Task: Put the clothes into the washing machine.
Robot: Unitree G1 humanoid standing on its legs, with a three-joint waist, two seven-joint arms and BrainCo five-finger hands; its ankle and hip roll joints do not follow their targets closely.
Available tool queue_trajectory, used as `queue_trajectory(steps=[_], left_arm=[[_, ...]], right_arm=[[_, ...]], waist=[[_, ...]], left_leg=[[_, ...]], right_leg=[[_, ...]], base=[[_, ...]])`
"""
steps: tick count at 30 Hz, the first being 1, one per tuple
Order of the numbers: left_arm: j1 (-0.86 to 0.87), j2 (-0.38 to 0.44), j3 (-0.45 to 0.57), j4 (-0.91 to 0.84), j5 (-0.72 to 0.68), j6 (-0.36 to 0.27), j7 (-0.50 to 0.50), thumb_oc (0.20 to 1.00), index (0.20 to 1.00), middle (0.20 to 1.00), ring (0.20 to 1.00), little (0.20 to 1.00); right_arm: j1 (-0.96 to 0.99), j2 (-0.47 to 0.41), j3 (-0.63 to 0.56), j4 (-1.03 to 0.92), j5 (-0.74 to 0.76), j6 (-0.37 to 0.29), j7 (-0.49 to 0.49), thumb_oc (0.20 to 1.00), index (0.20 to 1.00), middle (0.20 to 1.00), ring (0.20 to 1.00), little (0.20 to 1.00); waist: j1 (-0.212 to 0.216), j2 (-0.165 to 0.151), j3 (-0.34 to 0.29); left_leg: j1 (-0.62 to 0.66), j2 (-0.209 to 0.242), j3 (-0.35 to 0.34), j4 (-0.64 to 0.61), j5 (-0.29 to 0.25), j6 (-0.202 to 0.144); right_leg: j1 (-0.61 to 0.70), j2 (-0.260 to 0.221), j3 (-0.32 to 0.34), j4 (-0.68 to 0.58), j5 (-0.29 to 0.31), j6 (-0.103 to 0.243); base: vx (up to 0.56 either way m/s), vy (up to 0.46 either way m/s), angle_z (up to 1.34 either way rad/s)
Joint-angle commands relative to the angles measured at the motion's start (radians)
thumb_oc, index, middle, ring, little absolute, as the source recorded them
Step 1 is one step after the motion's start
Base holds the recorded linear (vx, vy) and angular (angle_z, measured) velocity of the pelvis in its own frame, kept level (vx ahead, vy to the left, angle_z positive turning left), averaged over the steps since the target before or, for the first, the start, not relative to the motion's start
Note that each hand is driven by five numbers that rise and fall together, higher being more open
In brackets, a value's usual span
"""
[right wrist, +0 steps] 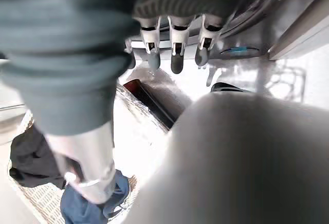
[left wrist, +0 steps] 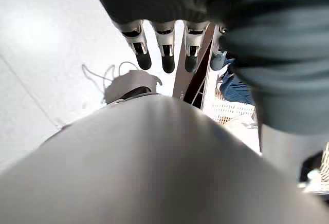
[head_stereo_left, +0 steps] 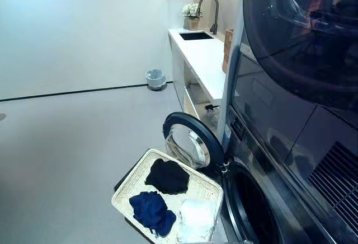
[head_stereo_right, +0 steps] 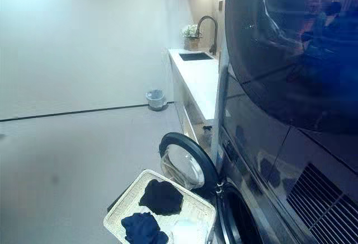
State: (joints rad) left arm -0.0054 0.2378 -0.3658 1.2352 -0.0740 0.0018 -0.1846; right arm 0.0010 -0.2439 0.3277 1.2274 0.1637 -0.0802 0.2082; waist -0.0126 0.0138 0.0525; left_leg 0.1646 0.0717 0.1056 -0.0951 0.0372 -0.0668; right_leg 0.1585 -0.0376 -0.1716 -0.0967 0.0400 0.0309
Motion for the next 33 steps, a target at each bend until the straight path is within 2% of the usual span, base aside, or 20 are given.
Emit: queue_trajectory(steps=[1, 8, 12, 14, 15, 18, 19, 24, 25, 29, 33], left_arm=[[-0.101, -0.055, 0.008, 0.036, -0.024, -0.04, 0.026, 1.0, 1.0, 1.0, 1.0, 1.0], [-0.098, -0.055, 0.022, 0.033, -0.057, -0.034, 0.04, 1.0, 1.0, 1.0, 1.0, 1.0], [-0.092, -0.05, 0.026, 0.033, -0.058, -0.03, 0.047, 1.0, 1.0, 1.0, 1.0, 1.0], [-0.092, -0.048, 0.024, 0.032, -0.062, -0.029, 0.049, 1.0, 1.0, 1.0, 1.0, 1.0], [-0.084, -0.037, 0.018, 0.02, -0.081, -0.023, 0.056, 1.0, 1.0, 1.0, 1.0, 1.0], [-0.082, -0.036, 0.012, 0.015, -0.098, -0.02, 0.063, 1.0, 1.0, 1.0, 1.0, 1.0], [-0.073, -0.038, 0.009, 0.006, -0.115, -0.031, 0.079, 1.0, 1.0, 1.0, 1.0, 1.0], [-0.075, -0.039, -0.003, -0.006, -0.138, -0.043, 0.095, 1.0, 1.0, 1.0, 1.0, 1.0], [-0.102, -0.032, -0.013, -0.016, -0.168, -0.059, 0.102, 1.0, 1.0, 1.0, 1.0, 1.0], [-0.162, -0.025, -0.031, -0.029, -0.221, -0.078, 0.117, 1.0, 1.0, 1.0, 1.0, 1.0], [-0.205, -0.014, -0.043, -0.043, -0.248, -0.094, 0.122, 1.0, 1.0, 1.0, 1.0, 1.0]], right_arm=[[-0.111, 0.042, 0.02, 0.053, -0.019, -0.009, 0.002, 1.0, 1.0, 1.0, 1.0, 1.0], [-0.111, 0.041, 0.013, 0.046, 0.024, -0.042, 0.015, 1.0, 1.0, 1.0, 1.0, 1.0], [-0.119, 0.034, 0.004, 0.001, 0.097, -0.101, 0.032, 1.0, 1.0, 1.0, 1.0, 1.0], [-0.122, 0.032, 0.003, -0.01, 0.105, -0.106, 0.035, 1.0, 1.0, 1.0, 1.0, 1.0], [-0.126, 0.021, 0.011, -0.086, 0.122, -0.142, 0.01, 1.0, 1.0, 1.0, 1.0, 1.0], [-0.131, 0.017, 0.016, -0.124, 0.137, -0.147, -0.007, 1.0, 1.0, 1.0, 1.0, 1.0], [-0.14, 0.015, 0.029, -0.196, 0.147, -0.13, -0.012, 1.0, 1.0, 1.0, 1.0, 1.0], [-0.166, 0.011, 0.058, -0.265, 0.177, -0.118, 0.008, 1.0, 1.0, 1.0, 1.0, 1.0], [-0.231, 0.008, 0.087, -0.314, 0.195, -0.104, 0.006, 1.0, 1.0, 1.0, 1.0, 1.0], [-0.347, -0.009, 0.139, -0.347, 0.064, -0.101, -0.133, 1.0, 1.0, 1.0, 1.0, 1.0], [-0.455, -0.048, 0.186, -0.372, -0.146, -0.078, -0.275, 1.0, 1.0, 1.0, 1.0, 1.0]], waist=[[-0.008, -0.019, 0.058], [-0.004, -0.022, 0.064], [-0.002, -0.026, 0.072], [-0.003, -0.026, 0.074], [-0.002, -0.028, 0.085], [-0.001, -0.028, 0.091], [0.003, -0.028, 0.106], [0.015, -0.028, 0.128], [0.026, -0.026, 0.166], [0.039, -0.021, 0.236], [0.055, -0.015, 0.296]], left_leg=[[0.026, -0.115, 0.027, 0.008, -0.101, 0.073], [0.023, -0.114, 0.024, 0.008, -0.099, 0.073], [0.019, -0.112, 0.022, 0.008, -0.095, 0.073], [0.018, -0.112, 0.022, 0.008, -0.095, 0.074], [0.008, -0.112, 0.023, 0.008, -0.092, 0.076], [0.002, -0.111, 0.021, 0.008, -0.091, 0.077], [-0.014, -0.112, 0.016, 0.008, -0.087, 0.078], [-0.043, -0.114, 0.005, 0.008, -0.077, 0.079], [-0.083, -0.118, -0.009, 0.008, -0.062, 0.079], [-0.161, -0.125, -0.029, 0.035, -0.045, 0.079], [-0.225, -0.137, -0.05, 0.075, -0.04, 0.08]], right_leg=[[0.02, 0.018, 0.005, 0.01, -0.047, 0.053], [0.019, 0.017, 0.001, 0.014, -0.047, 0.053], [0.013, 0.016, 0.0, 0.022, -0.048, 0.054], [0.012, 0.016, 0.001, 0.024, -0.049, 0.054], [-0.001, 0.015, 0.006, 0.031, -0.049, 0.054], [-0.008, 0.014, 0.006, 0.03, -0.046, 0.054], [-0.024, 0.012, 0.008, 0.031, -0.043, 0.054], [-0.054, 0.009, 0.008, 0.036, -0.037, 0.053], [-0.099, 0.004, 0.009, 0.048, -0.034, 0.05], [-0.173, -0.006, 0.012, 0.082, -0.029, 0.043], [-0.221, -0.017, 0.006, 0.109, -0.027, 0.039]], base=[[0.07, 0.009, -0.14], [0.01, -0.001, 0.0], [0.04, -0.005, 0.0], [0.02, 0.0, 0.0], [0.04, 0.001, 0.0], [0.02, 0.006, 0.01], [0.03, 0.02, 0.05], [-0.02, 0.018, 0.06], [-0.18, 0.056, 0.15], [-0.17, 0.047, 0.26], [-0.09, 0.034, 0.28]])
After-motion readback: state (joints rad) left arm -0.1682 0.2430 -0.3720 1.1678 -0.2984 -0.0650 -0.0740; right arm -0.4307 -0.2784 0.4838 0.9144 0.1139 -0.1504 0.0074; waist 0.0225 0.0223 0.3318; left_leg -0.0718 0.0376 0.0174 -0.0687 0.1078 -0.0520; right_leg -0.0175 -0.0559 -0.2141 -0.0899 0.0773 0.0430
